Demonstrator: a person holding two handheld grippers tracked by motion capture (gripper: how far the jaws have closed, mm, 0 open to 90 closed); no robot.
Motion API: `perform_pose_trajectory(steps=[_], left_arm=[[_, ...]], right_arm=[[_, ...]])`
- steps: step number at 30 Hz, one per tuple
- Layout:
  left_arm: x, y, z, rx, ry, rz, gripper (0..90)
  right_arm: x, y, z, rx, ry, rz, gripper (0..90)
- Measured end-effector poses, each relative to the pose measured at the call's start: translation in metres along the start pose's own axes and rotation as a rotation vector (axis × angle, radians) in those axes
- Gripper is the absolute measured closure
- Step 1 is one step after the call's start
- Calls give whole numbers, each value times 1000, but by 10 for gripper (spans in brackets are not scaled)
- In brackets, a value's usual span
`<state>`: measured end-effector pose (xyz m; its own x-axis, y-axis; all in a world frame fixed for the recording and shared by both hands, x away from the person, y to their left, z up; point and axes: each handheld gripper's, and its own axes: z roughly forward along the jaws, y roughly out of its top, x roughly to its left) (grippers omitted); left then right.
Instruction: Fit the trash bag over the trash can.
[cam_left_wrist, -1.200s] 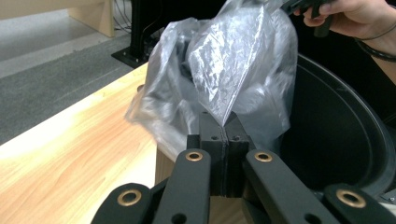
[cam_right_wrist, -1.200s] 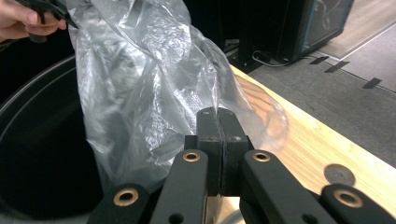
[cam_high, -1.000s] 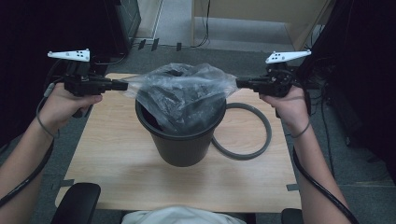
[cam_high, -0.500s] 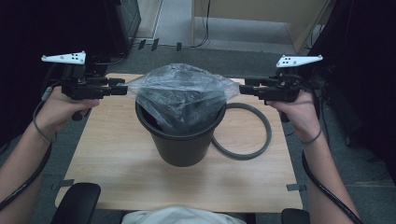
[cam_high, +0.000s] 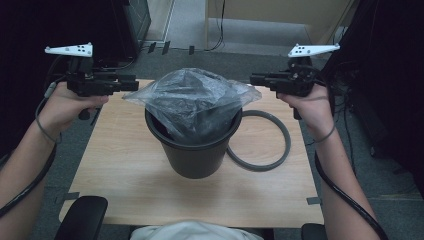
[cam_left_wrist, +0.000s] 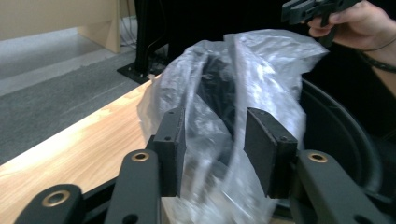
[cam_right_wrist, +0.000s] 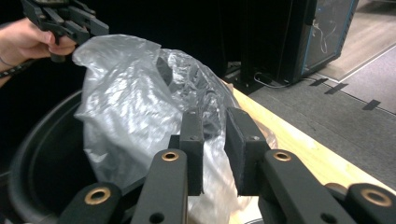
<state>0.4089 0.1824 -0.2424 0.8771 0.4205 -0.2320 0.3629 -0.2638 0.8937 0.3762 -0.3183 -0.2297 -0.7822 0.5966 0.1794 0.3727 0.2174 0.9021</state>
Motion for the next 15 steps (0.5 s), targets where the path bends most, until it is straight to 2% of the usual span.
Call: perform_pose_trajectory(steps=[1, 6, 10, 15], left_arm=[[0, 0, 0, 0, 0, 0, 615], [12, 8, 13, 16, 6, -22, 656], [17, 10, 20, 23, 11, -34, 700], [18, 16, 33, 54, 6, -18, 759]], right_arm=[[0, 0, 0, 0, 0, 0, 781], [-6, 7, 24, 43, 11, 3, 782], [-11, 11, 34, 52, 25, 6, 792], [-14, 13, 44, 75, 39, 3, 796]])
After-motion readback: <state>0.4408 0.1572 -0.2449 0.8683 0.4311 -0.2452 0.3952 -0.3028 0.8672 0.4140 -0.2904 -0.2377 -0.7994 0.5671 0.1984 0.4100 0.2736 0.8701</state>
